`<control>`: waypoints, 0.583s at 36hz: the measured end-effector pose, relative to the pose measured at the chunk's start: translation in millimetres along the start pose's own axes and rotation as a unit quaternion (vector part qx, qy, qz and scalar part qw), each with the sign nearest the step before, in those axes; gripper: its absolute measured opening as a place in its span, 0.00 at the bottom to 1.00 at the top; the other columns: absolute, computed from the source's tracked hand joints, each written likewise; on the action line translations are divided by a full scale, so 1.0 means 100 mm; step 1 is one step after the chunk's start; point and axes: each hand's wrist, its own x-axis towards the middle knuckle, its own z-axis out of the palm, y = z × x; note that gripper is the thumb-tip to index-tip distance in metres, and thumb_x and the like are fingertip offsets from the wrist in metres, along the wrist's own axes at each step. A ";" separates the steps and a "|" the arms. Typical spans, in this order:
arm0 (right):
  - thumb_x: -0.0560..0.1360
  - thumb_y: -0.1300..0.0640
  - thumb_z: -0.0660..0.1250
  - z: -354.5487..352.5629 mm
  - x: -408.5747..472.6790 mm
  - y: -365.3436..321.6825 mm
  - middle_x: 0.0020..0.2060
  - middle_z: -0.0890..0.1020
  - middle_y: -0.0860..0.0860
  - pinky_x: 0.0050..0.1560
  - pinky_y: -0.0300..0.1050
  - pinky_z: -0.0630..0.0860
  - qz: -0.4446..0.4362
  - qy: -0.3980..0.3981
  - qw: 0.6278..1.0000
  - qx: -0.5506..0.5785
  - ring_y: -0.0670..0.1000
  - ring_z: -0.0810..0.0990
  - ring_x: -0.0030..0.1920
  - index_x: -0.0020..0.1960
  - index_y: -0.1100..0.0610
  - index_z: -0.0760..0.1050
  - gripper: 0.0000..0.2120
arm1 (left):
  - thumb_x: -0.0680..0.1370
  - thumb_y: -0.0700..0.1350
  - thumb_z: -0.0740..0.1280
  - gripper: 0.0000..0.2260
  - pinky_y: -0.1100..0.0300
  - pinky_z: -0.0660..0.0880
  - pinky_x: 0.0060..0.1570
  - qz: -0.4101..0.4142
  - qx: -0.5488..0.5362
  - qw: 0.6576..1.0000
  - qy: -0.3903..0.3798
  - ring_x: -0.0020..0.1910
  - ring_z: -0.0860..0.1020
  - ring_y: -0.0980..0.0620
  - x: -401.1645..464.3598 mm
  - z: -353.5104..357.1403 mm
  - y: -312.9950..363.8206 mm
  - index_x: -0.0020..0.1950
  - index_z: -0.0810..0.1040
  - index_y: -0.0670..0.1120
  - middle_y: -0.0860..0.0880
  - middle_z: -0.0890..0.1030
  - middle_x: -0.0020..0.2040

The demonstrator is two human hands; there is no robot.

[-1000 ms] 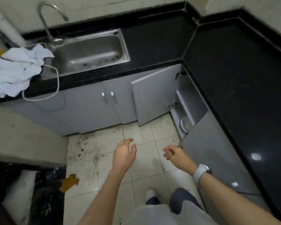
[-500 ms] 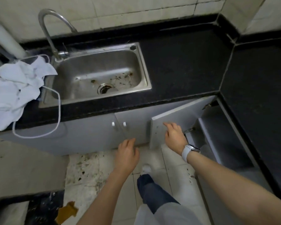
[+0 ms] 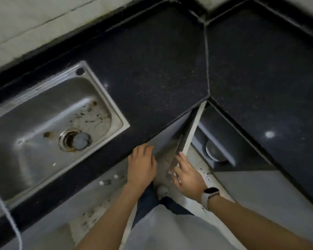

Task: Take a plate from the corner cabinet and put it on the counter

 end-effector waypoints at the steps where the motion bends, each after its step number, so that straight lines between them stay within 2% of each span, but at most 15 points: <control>1: 0.73 0.56 0.58 -0.01 -0.10 0.05 0.65 0.74 0.61 0.59 0.49 0.77 0.015 0.032 0.999 0.014 0.58 0.63 0.71 0.40 0.59 0.74 0.09 | 0.74 0.41 0.63 0.17 0.44 0.71 0.57 0.024 0.015 1.000 -0.009 0.63 0.72 0.41 0.09 0.02 0.07 0.62 0.73 0.43 0.41 0.75 0.64; 3: 0.70 0.61 0.58 -0.01 -0.27 0.18 0.64 0.76 0.61 0.54 0.44 0.79 0.041 0.080 0.996 0.017 0.55 0.68 0.68 0.37 0.58 0.72 0.05 | 0.73 0.41 0.64 0.17 0.44 0.71 0.56 0.077 0.044 0.996 -0.023 0.63 0.72 0.41 0.28 0.08 0.21 0.62 0.73 0.43 0.41 0.75 0.63; 4: 0.69 0.63 0.58 0.01 -0.34 0.25 0.64 0.75 0.61 0.56 0.44 0.78 0.056 0.088 0.995 0.001 0.55 0.68 0.69 0.41 0.59 0.72 0.05 | 0.72 0.41 0.65 0.18 0.43 0.72 0.57 0.101 0.058 0.993 -0.028 0.63 0.72 0.40 0.38 0.11 0.28 0.61 0.73 0.43 0.40 0.75 0.63; 5: 0.67 0.66 0.57 0.03 -0.39 0.33 0.66 0.73 0.61 0.62 0.44 0.74 0.082 0.083 0.993 -0.013 0.56 0.66 0.70 0.47 0.61 0.73 0.11 | 0.71 0.42 0.66 0.18 0.42 0.72 0.57 0.123 0.072 0.989 -0.030 0.64 0.72 0.40 0.47 0.14 0.35 0.61 0.73 0.43 0.40 0.75 0.64; 6: 0.65 0.69 0.58 0.04 -0.44 0.40 0.68 0.71 0.61 0.70 0.44 0.65 0.114 0.073 0.991 -0.018 0.56 0.62 0.71 0.56 0.63 0.71 0.20 | 0.71 0.42 0.66 0.20 0.41 0.71 0.58 0.141 0.084 0.986 -0.034 0.65 0.71 0.39 0.56 0.17 0.43 0.62 0.73 0.43 0.39 0.74 0.65; 8: 0.62 0.74 0.60 0.02 -0.49 0.51 0.72 0.60 0.60 0.74 0.45 0.48 0.187 0.063 0.980 -0.018 0.57 0.53 0.74 0.69 0.64 0.59 0.35 | 0.72 0.44 0.65 0.23 0.40 0.65 0.64 0.168 0.098 0.979 -0.053 0.71 0.65 0.39 0.74 0.21 0.56 0.67 0.69 0.43 0.39 0.69 0.70; 9: 0.63 0.74 0.59 0.00 -0.51 0.55 0.73 0.52 0.58 0.75 0.47 0.44 0.217 0.079 0.973 -0.022 0.57 0.48 0.75 0.72 0.64 0.52 0.39 | 0.73 0.44 0.64 0.25 0.39 0.62 0.67 0.179 0.102 0.976 -0.065 0.73 0.61 0.39 0.83 0.23 0.61 0.69 0.66 0.42 0.39 0.66 0.72; 11: 0.68 0.72 0.52 -0.10 -0.51 0.60 0.73 0.38 0.57 0.77 0.49 0.40 0.280 0.073 0.957 0.011 0.57 0.38 0.75 0.73 0.62 0.40 0.37 | 0.73 0.46 0.63 0.29 0.37 0.56 0.70 0.194 0.116 0.971 -0.082 0.75 0.55 0.40 0.99 0.25 0.70 0.72 0.60 0.43 0.40 0.59 0.75; 12: 0.70 0.70 0.51 -0.17 -0.49 0.62 0.74 0.36 0.56 0.76 0.50 0.39 0.312 0.052 0.949 0.018 0.57 0.36 0.75 0.73 0.61 0.37 0.36 | 0.73 0.47 0.63 0.31 0.37 0.54 0.71 0.194 0.128 0.969 -0.088 0.76 0.51 0.40 1.06 0.25 0.72 0.74 0.57 0.44 0.40 0.56 0.76; 15: 0.73 0.65 0.52 -0.30 -0.42 0.72 0.75 0.37 0.56 0.75 0.52 0.38 0.373 0.027 0.927 0.018 0.57 0.35 0.75 0.73 0.59 0.35 0.36 | 0.73 0.47 0.64 0.35 0.35 0.50 0.71 0.190 0.135 0.967 -0.099 0.76 0.47 0.39 1.27 0.27 0.72 0.75 0.51 0.44 0.40 0.50 0.77; 21: 0.73 0.66 0.51 -0.47 -0.33 0.88 0.75 0.37 0.54 0.74 0.52 0.35 0.436 0.047 0.898 0.038 0.56 0.33 0.74 0.73 0.56 0.35 0.35 | 0.74 0.52 0.63 0.38 0.34 0.47 0.71 0.195 0.162 0.961 -0.110 0.76 0.43 0.40 1.42 0.33 0.60 0.75 0.43 0.46 0.42 0.45 0.78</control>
